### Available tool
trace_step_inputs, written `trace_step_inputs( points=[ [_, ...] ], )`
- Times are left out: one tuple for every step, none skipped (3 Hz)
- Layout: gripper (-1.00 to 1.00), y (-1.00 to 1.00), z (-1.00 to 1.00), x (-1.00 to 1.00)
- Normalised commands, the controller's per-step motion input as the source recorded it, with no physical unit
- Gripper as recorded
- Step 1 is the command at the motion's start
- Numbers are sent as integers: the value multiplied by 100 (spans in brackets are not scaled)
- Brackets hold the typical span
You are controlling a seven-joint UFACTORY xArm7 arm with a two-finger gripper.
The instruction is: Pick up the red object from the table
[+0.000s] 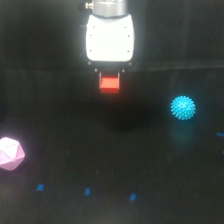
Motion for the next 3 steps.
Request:
trace_step_inputs(
  points=[
    [-100, 9, -11, 11],
    [-97, 17, -20, 7],
    [-82, -11, -7, 10]
  ],
)
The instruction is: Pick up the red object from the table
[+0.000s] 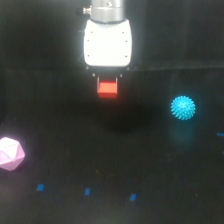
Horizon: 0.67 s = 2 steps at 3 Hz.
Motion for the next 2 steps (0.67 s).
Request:
trace_step_inputs(
  points=[
    [-79, -12, 6, 26],
    [-97, 13, -9, 6]
  ],
)
